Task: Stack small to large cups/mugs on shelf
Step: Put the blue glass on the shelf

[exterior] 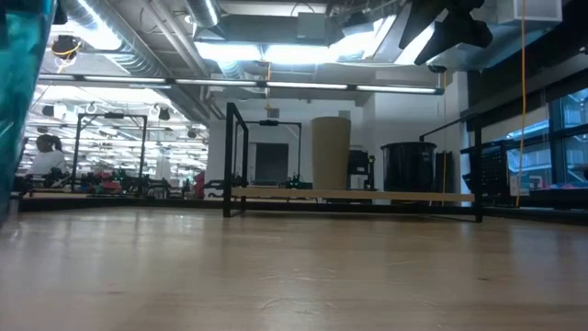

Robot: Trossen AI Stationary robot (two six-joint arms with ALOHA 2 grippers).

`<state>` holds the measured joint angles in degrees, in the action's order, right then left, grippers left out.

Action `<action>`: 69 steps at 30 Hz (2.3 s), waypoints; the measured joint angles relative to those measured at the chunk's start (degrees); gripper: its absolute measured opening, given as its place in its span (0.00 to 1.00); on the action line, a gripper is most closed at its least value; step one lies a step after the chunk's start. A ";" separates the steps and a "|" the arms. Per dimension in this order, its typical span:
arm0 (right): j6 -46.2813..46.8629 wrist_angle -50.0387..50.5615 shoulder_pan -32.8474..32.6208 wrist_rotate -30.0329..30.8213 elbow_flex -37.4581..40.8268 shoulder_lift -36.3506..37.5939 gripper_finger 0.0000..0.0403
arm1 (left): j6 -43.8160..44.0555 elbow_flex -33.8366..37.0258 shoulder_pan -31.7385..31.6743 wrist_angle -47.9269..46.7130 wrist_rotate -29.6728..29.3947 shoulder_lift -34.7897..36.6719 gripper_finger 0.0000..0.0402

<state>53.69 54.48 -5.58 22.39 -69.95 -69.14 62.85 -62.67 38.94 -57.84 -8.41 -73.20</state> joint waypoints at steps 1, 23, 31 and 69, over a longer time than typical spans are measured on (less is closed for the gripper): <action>0.00 0.00 0.00 0.00 0.00 0.00 0.49 | 0.00 0.00 0.00 -0.02 -0.05 -0.11 0.14; -0.39 0.07 0.00 0.02 0.00 -0.02 0.49 | -0.11 0.02 -0.21 1.09 1.48 -5.27 0.08; -0.42 0.13 0.00 0.04 0.00 -0.02 0.49 | -0.09 0.04 -0.89 3.43 2.06 -5.25 0.02; -0.39 1.62 0.00 0.02 0.00 -0.02 0.49 | -43.82 -47.11 -48.13 -20.41 3.90 -24.03 0.00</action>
<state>53.30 56.10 -5.58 22.41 -69.95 -69.17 19.03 -109.78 -9.19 -78.25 -4.51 -97.23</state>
